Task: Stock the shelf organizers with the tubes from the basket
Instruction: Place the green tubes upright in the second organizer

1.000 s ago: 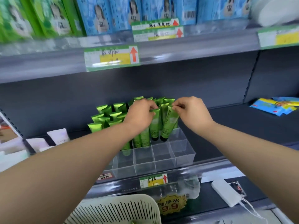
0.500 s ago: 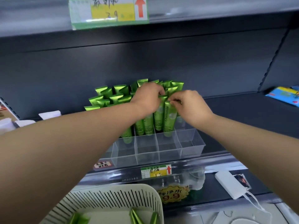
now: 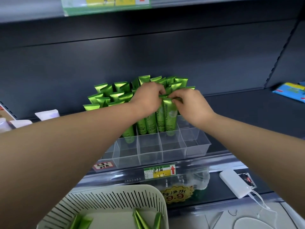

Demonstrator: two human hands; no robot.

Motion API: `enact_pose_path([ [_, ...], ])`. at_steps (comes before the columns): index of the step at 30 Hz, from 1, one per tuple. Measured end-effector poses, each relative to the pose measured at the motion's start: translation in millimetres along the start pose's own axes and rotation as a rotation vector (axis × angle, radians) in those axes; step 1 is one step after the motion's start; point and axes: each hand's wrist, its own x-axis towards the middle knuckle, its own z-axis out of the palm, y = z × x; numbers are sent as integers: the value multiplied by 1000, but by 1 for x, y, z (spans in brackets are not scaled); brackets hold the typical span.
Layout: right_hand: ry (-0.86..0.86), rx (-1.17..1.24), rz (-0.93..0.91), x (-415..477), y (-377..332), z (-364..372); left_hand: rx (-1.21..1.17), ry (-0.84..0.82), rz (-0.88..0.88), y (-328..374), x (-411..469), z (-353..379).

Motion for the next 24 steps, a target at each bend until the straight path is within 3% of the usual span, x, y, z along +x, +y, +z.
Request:
enact_pose_path([
  [10,27,-30,-29,-15,-13,-5,20,-16,-1,-4,-20,-17],
  [17,-1,-240,-83,-30,-34,-13,81,-27,87,-1,-49,-40],
  [24,-52,-319,-84,-47,-64,-20,355,-90,139,-4,-83,-65],
])
